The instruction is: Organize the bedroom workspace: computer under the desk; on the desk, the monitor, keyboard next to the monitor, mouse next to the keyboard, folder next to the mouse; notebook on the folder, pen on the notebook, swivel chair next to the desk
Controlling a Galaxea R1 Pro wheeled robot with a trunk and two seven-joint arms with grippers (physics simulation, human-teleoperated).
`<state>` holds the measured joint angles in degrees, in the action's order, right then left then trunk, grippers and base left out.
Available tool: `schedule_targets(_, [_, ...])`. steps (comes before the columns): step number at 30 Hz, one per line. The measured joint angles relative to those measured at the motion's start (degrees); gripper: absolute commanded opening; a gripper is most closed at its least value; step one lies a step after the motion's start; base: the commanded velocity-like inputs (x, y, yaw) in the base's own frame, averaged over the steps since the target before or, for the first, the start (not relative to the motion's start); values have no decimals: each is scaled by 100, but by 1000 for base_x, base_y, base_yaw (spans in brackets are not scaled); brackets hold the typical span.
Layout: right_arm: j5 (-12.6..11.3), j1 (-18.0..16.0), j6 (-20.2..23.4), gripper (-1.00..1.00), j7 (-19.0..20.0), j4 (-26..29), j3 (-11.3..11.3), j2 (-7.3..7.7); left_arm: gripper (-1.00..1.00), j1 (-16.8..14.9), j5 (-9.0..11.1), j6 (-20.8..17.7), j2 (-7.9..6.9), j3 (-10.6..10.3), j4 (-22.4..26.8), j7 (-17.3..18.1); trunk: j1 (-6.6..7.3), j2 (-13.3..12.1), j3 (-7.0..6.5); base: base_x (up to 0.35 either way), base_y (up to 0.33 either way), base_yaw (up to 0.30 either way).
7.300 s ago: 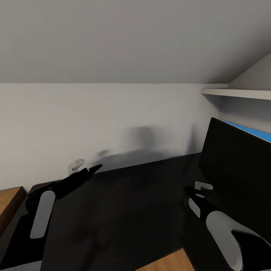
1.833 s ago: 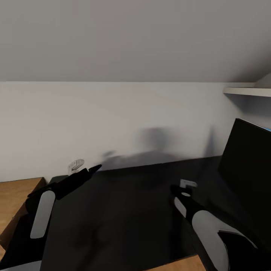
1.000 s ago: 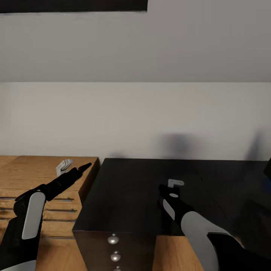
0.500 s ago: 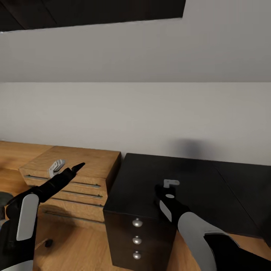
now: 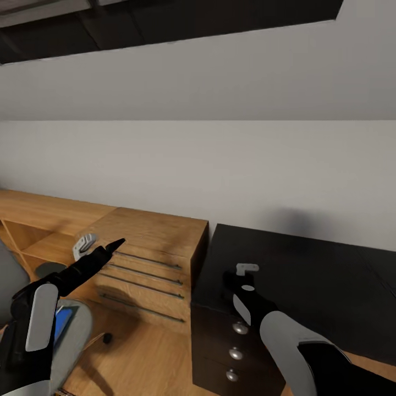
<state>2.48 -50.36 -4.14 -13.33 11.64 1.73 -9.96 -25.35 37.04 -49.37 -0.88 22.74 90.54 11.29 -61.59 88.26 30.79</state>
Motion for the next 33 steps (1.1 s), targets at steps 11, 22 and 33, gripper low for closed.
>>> schedule_targets(11, [0, 9, 104, -100, 485, -141, -1, -1, 100, 1, 16, -6, -3, 0, -8, 2, 0, 0, 0, -45, 125, 18])
schedule_targets(22, [-8, 13, 142, -100, 499, -145, 14, 0, 100, 0, 11, -9, 0, 0, -9, 4, 0, 0, 0, -1, 96, 0])
schedule_targets(33, [0, 12, 142, 100, 484, -146, 10, -1, 100, 1, 45, -23, 19, 0, -11, 17, 21, -39, -17, 0, 39, 0])
